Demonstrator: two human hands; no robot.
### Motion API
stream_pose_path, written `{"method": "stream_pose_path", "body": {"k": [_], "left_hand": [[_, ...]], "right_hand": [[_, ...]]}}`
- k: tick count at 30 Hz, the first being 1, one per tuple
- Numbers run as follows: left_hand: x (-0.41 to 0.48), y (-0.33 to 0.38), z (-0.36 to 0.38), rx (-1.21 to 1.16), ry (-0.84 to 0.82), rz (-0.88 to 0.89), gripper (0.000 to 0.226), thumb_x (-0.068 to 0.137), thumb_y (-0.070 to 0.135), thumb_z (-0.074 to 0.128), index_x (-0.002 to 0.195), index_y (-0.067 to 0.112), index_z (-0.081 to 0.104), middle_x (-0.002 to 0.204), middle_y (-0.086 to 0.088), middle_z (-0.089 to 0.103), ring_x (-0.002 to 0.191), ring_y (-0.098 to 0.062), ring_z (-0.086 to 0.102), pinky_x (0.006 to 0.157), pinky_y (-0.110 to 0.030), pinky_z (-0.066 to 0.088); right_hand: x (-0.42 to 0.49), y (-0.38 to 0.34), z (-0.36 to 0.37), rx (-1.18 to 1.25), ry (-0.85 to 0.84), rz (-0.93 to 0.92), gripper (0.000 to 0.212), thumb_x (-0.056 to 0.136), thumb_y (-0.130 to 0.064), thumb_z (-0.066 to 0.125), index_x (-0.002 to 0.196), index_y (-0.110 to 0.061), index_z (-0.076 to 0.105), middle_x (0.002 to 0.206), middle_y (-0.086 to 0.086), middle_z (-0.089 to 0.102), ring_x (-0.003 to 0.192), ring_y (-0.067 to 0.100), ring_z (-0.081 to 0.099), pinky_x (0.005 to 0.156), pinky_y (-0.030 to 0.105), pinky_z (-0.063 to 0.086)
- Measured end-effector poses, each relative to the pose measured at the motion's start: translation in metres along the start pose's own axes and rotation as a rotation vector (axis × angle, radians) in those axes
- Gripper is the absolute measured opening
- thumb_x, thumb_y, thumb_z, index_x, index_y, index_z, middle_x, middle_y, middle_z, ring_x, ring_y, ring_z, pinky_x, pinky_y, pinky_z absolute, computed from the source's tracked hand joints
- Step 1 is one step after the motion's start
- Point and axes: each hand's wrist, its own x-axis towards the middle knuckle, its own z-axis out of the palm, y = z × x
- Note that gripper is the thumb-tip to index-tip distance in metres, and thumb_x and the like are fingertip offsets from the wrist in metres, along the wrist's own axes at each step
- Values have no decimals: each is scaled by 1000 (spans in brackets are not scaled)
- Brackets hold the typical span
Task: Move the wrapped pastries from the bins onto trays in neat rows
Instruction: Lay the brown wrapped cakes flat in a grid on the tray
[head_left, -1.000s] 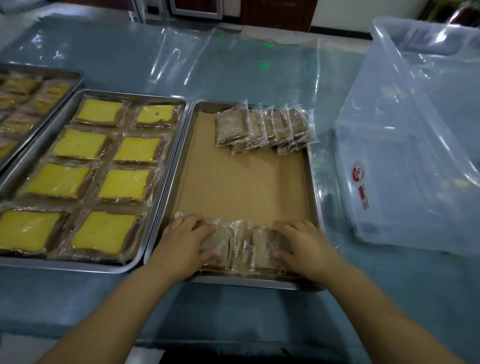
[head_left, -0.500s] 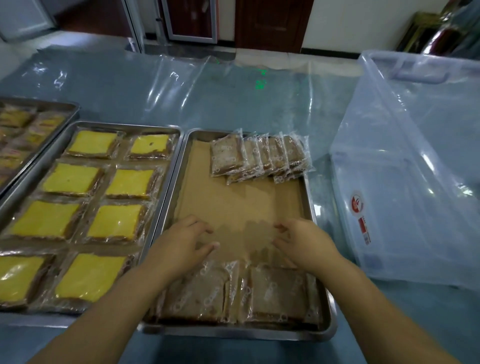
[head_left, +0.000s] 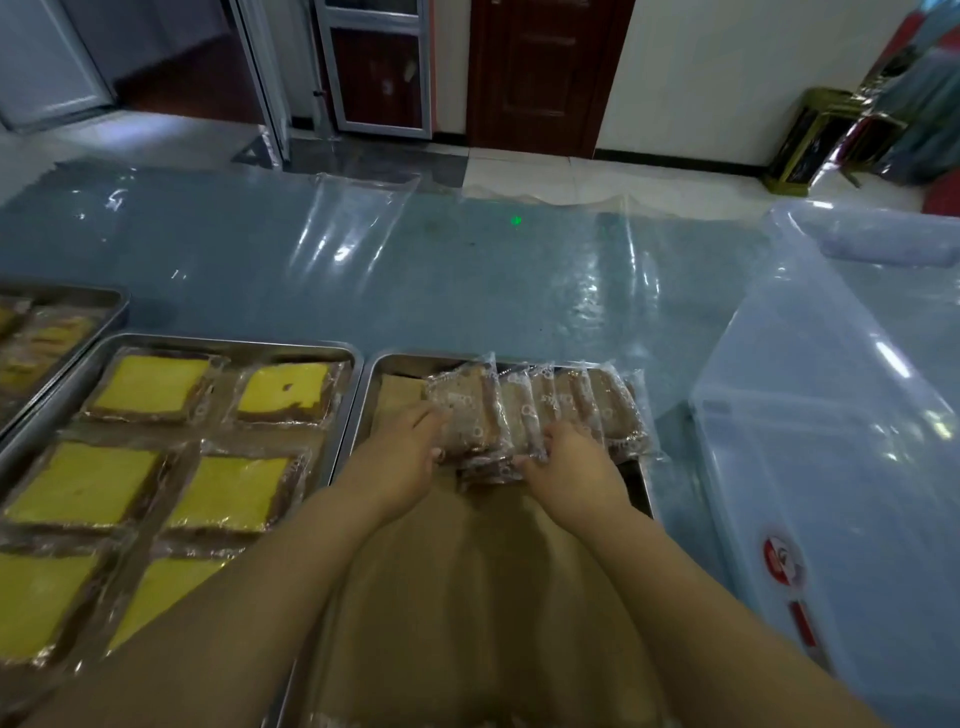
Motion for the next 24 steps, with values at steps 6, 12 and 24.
{"method": "stream_pose_path", "body": {"k": [6,12,24], "left_hand": [[5,-7,16,45,-239,-25,57,99,30,39,149,27,12,157,5,7,144,-21,6,115,-33,10],[-27,1,23,132,-169,15,57,95,42,44,146,25,26,152,-1,27,143,-22,8,117,-35,10],[-114,33,32,306,-81,60,48,89,58,41,112,21,62,127,-6,49,114,-27,48,92,-37,38]], "right_hand": [[8,1,7,122,-33,54,38,90,-22,61,125,-11,49,114,7,61,88,15,55,74,27,47],[-9,12,4,320,53,19,32,92,-3,48,120,-17,57,102,-3,60,75,6,57,59,15,46],[-80,55,-11,470,316,-11,38,92,3,38,93,-30,59,97,-6,59,83,-1,56,62,9,42]]}}
